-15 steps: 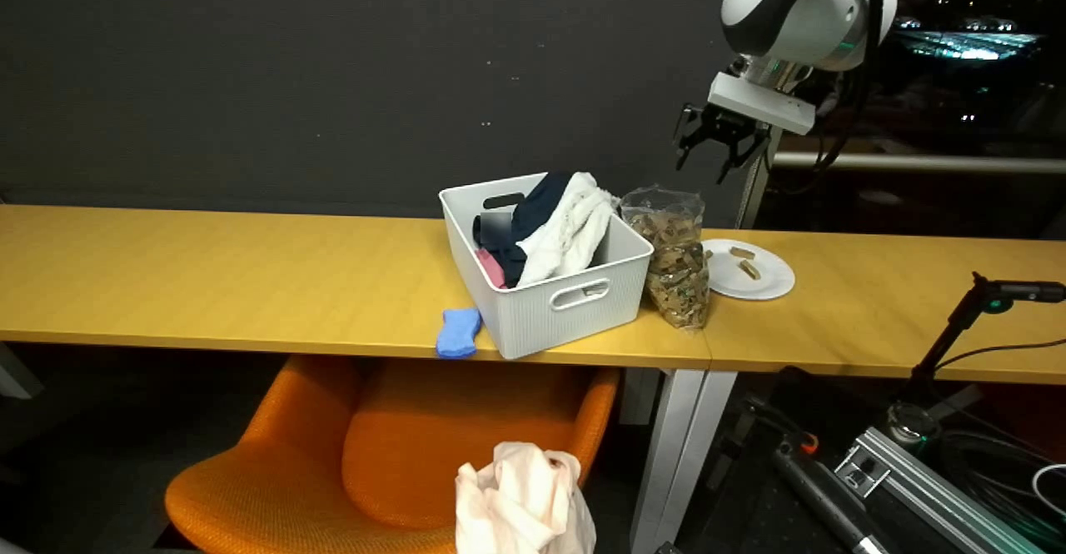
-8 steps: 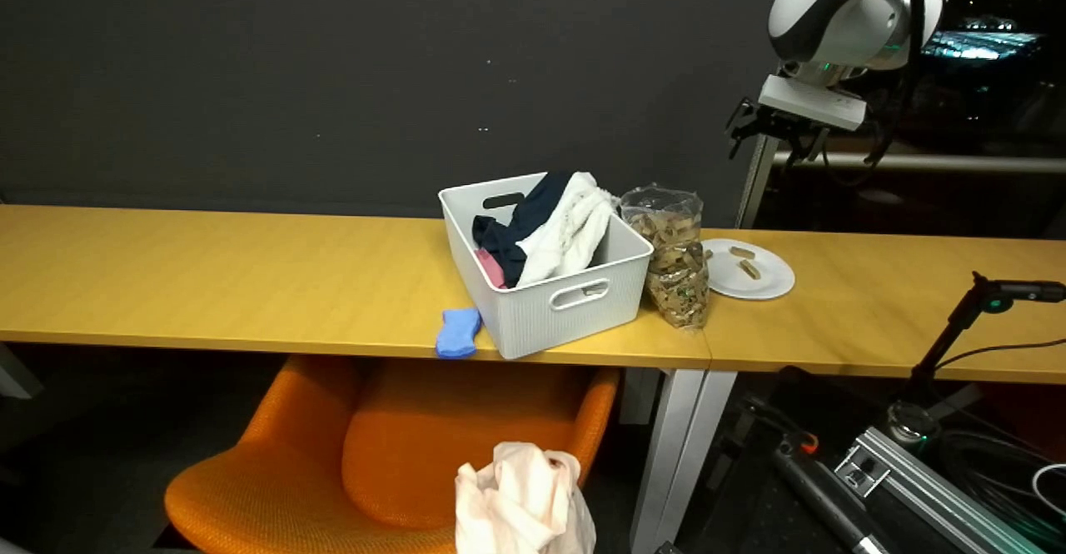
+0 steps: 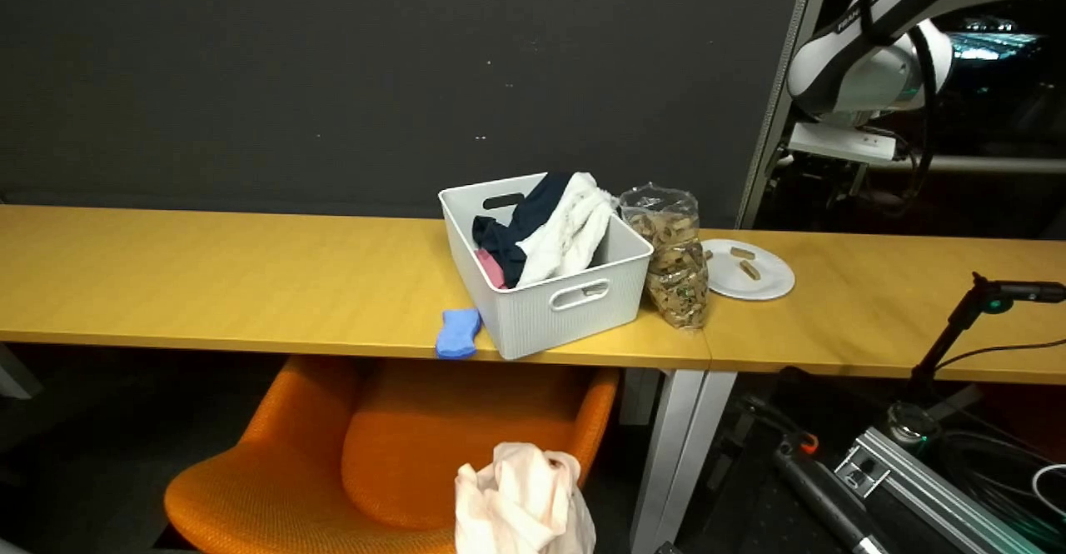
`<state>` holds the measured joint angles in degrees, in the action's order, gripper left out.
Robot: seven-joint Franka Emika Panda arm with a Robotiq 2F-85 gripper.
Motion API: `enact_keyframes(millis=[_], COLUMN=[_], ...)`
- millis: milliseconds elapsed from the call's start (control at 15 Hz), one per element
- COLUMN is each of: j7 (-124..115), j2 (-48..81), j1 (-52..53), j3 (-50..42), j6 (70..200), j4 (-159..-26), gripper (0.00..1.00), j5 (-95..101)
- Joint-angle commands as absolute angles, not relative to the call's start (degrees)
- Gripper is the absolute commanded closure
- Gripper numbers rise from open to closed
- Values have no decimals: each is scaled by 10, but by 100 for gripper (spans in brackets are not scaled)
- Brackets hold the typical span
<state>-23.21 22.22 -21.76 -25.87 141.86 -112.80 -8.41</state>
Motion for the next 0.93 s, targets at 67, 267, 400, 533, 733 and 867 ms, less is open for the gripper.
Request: enact_keyframes(millis=[67, 267, 400, 533, 733, 867], j7=[-245, -237, -228, -229, -237, -245], j2=[278, 317, 336, 356, 388, 408], j1=[-219, -225, -228, -225, -228, -226], j3=[-244, -219, -202, -198, -195, -198], j6=[1448, 1485, 1507, 1526, 1539, 1538], j4=[-1124, -1113, -1108, -1101, -1075, -1054], gripper=[0, 0, 0, 0, 0, 0], j5=[-91, -118, -134, -138, -151, -155])
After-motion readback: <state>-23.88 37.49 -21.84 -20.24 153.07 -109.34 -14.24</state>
